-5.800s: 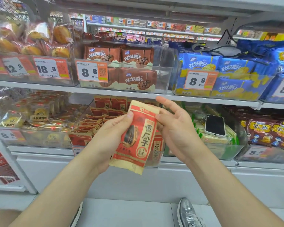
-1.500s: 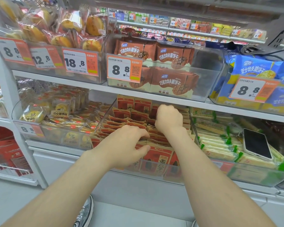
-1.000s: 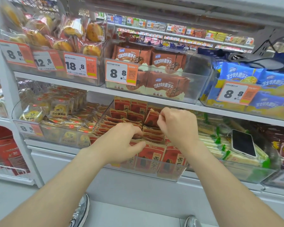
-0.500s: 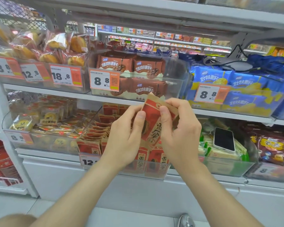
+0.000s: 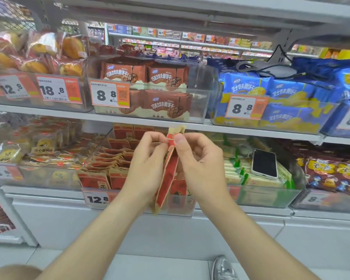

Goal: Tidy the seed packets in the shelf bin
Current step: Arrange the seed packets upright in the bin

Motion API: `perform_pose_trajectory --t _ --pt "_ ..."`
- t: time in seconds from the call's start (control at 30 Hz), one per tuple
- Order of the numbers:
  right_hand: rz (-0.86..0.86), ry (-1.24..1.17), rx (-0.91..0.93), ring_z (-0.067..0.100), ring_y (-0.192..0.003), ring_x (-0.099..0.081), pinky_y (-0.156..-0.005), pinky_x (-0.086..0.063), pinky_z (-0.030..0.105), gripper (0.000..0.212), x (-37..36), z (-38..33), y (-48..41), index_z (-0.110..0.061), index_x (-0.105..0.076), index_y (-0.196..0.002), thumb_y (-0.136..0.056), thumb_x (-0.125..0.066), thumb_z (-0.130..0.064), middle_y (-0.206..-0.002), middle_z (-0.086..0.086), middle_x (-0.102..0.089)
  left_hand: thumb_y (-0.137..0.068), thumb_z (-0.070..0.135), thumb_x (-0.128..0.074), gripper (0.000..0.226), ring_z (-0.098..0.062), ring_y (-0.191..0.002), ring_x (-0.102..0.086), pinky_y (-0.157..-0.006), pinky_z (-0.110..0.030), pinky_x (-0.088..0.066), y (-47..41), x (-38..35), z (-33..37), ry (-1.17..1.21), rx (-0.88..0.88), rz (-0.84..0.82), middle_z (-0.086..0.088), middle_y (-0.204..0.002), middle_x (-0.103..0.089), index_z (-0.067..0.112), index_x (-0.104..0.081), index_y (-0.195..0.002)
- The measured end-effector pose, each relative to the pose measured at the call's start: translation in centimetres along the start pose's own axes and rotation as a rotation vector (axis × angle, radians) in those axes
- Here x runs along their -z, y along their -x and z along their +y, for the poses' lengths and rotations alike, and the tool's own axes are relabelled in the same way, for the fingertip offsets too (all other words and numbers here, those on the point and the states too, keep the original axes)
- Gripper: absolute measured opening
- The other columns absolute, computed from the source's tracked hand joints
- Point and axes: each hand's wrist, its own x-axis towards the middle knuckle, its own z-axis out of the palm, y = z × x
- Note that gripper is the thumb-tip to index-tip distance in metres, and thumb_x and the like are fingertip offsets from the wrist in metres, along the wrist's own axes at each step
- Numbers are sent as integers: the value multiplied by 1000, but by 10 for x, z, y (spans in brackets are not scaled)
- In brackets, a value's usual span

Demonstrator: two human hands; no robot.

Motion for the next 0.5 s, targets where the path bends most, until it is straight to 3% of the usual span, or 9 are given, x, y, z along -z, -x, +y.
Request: perform_pose_trajectory --t 0.13,0.2,0.27,0.33,0.5 --pt "-29 -68 -107 15 -75 -67 -64 -56 37 16 1 4 1 -18 -66 -102 -110 -59 -29 -89 7 -74 -111 46 -52 28 -15 -80 -68 -68 -38 -59 12 -9 1 25 9 -138 -8 -88 -71 18 -54 -113" --pt "-24 -26 -76 15 -79 -67 -69 -55 40 19 2 8 -1 -26 -65 -97 -113 -55 -30 -90 2 -74 -103 57 -53 38 -13 -80 -69 -68 -34 -59 15 -10 2 -20 -11 -159 -11 -91 -70 20 -53 -114" --pt "-23 92 22 14 -79 -66 -74 -57 49 21 2 12 -2 -32 -62 -93 -112 -52 -33 -88 -4 -72 -106 55 -50 32 -11 -76 -66 -65 -29 -53 15 -8 1 -93 -22 -128 2 -84 -68 23 -54 -110" --pt "-53 210 121 14 -79 -66 -77 -56 53 19 -1 13 1 -29 -62 -97 -111 -50 -35 -87 -6 -71 -113 48 -43 27 -14 -77 -62 -69 -35 -49 14 -5 -1 -114 -17 -99 9 -79 -64 26 -54 -103" --pt "-76 170 135 30 -74 -68 -63 -57 50 19 -7 11 8 -29 -65 -97 -109 -56 -39 -84 3 -74 -114 41 -43 30 -14 -90 -65 -80 -38 -59 18 4 4 -79 -109 -222 -2 -97 -65 12 -49 -112"
